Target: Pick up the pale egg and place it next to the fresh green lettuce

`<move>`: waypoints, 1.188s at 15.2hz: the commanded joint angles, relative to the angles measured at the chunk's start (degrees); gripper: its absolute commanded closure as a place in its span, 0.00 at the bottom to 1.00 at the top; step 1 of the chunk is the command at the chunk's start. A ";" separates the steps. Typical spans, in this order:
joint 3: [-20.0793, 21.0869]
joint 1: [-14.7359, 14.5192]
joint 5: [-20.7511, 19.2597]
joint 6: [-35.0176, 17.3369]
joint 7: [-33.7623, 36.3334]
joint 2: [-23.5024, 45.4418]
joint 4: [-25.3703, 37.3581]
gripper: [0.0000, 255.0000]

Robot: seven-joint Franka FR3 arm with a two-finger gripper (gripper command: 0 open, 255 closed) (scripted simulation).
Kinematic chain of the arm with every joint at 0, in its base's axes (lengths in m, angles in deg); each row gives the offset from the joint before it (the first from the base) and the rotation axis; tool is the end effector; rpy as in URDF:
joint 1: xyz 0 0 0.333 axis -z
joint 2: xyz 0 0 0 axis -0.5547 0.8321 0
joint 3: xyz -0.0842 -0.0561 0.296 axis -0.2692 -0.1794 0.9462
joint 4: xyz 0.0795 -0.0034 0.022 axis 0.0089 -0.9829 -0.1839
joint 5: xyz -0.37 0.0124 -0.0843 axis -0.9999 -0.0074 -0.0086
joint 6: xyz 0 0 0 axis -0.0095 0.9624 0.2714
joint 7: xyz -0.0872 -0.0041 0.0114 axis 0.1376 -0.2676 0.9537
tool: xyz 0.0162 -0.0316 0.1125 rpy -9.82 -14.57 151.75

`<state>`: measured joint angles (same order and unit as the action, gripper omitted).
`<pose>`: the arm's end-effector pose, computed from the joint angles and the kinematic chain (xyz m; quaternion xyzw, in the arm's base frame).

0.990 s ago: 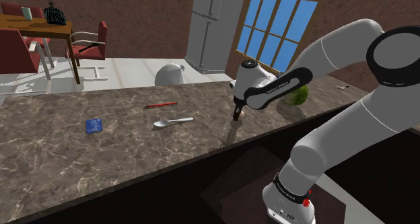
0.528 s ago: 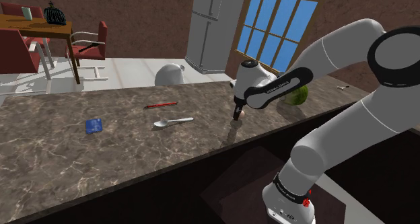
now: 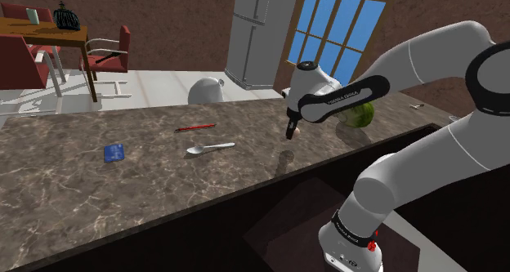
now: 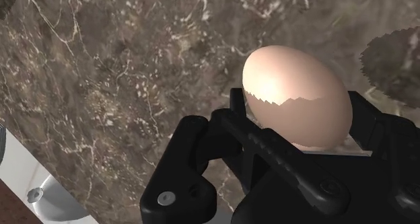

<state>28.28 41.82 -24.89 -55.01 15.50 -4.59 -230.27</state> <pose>0.3673 -0.1011 0.3563 0.9661 0.1948 -0.0005 0.1692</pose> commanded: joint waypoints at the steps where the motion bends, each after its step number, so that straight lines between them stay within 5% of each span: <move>1: 0.04 -0.38 0.86 1.87 -0.86 -1.10 0.83 1.00; 18: 0.60 -2.21 5.51 16.29 -6.57 -8.07 8.88 1.00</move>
<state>28.79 39.70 -19.62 -39.68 9.22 -12.16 -221.83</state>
